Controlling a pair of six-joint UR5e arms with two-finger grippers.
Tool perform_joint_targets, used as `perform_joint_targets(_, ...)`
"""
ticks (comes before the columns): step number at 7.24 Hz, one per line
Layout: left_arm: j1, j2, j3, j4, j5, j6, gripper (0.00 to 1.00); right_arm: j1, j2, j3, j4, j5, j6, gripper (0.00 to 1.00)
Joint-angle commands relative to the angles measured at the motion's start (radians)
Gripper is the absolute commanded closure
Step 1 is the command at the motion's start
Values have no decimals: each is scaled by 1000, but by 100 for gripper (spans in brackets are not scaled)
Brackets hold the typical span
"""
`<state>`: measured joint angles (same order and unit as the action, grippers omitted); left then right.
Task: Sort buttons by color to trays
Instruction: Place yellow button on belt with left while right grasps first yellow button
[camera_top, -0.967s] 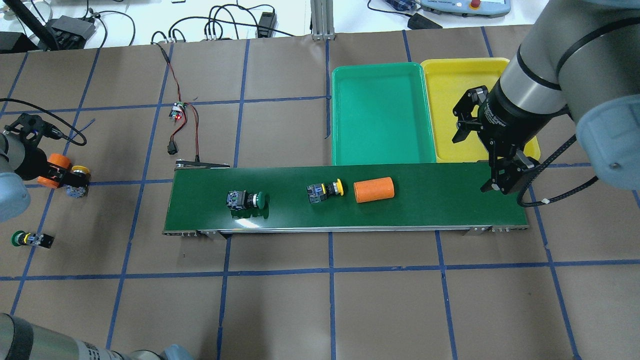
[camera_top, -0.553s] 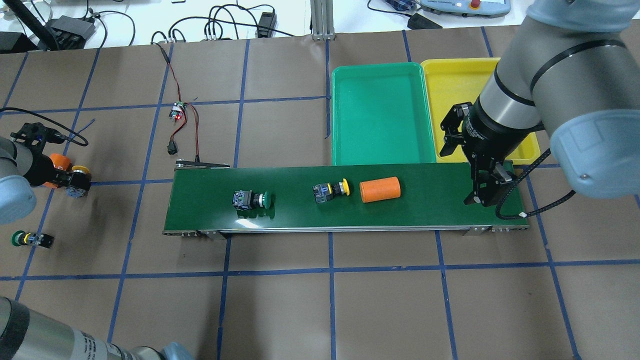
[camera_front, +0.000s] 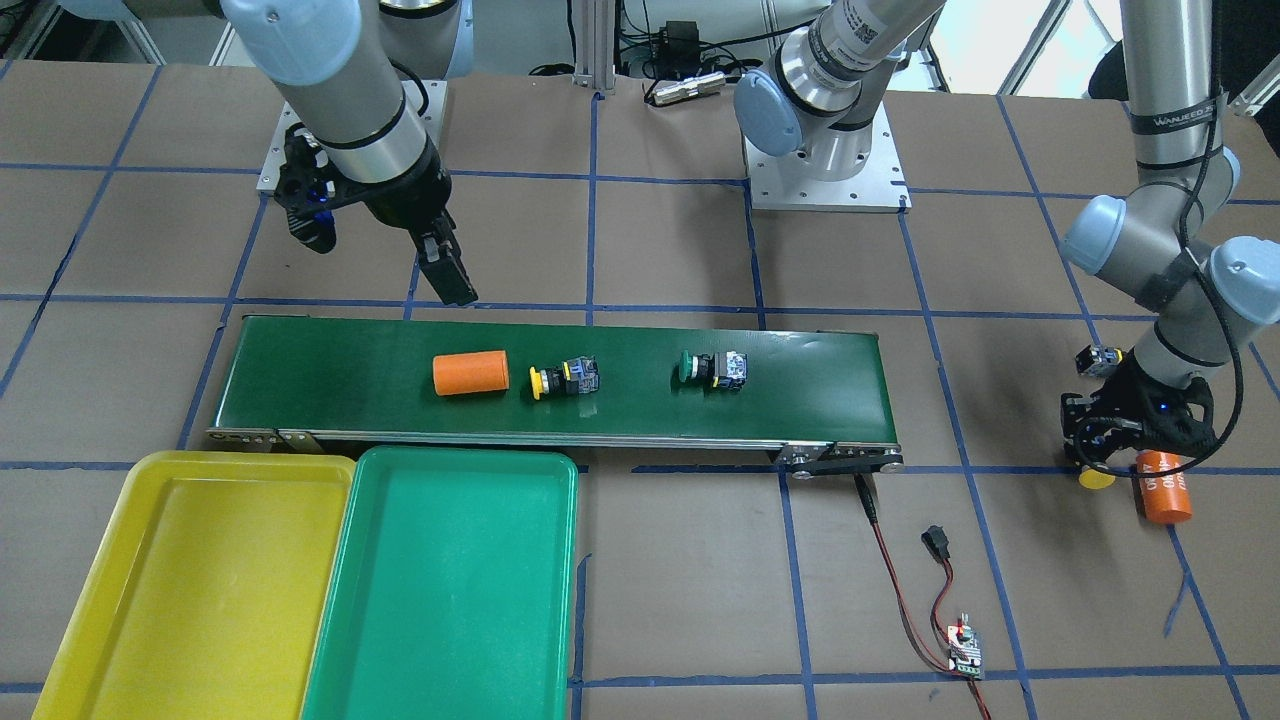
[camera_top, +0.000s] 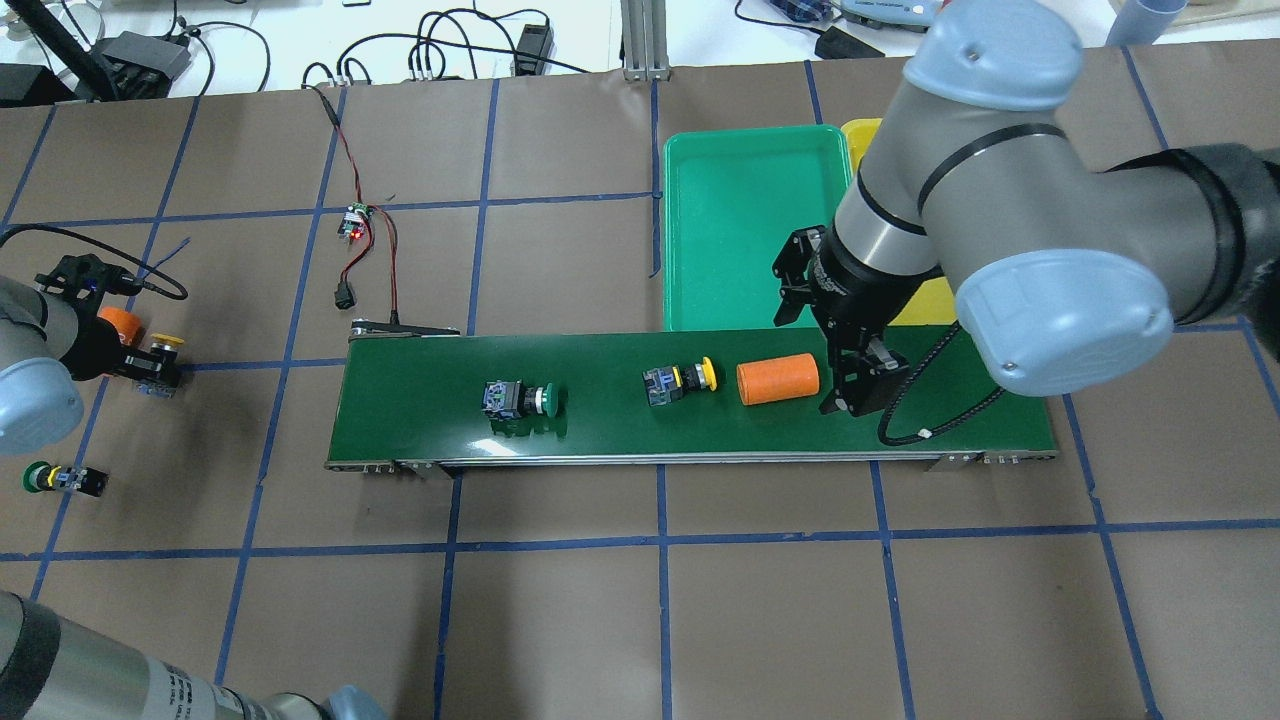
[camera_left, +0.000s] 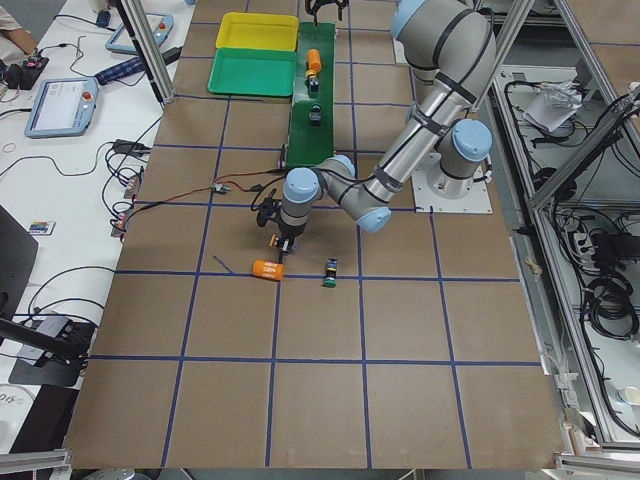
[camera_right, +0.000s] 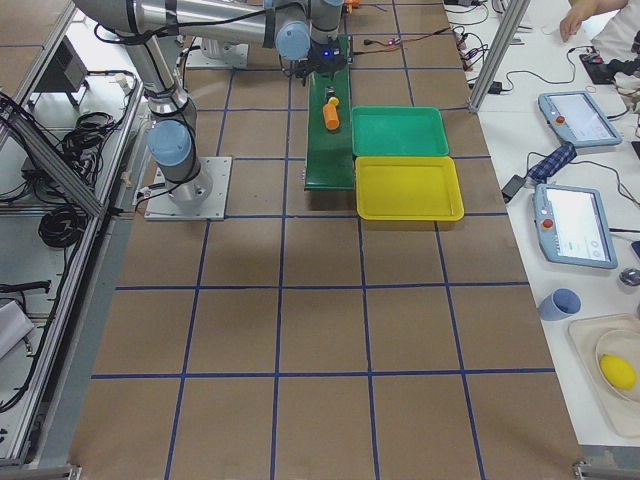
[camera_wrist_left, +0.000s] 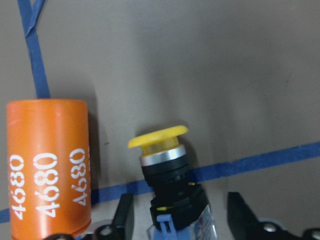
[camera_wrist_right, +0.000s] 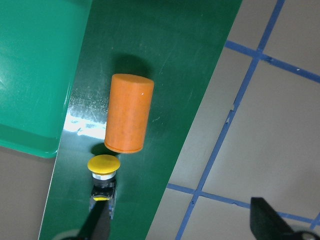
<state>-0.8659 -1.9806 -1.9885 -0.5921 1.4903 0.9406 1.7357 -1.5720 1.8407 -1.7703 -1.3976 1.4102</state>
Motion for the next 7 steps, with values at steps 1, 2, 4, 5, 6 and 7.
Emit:
perform_joint_targets(1,-72,79,-4,-23,1,9,94,73,76,0,-93,-7,111,0)
perform_joint_targets(2,-178,145,2,-100,11,9,94,73,99,0,-100,-3,137,0)
perform_joint_targets(4,-379,245,-13,-214,15,18,92,74,179,0,-229,-4,260,0)
perform_joint_targets(5,-459,276,-35,-221,21,59,85,74,197,0,-254,-4,279,0)
perform_joint_targets(6,-534,305,-82,-221,72,158,84,76,213,0,-258,-6,279,0)
perform_joint_targets(7,-595,331,-139,-218,83,232,75,80,222,5,-256,-4,277,0)
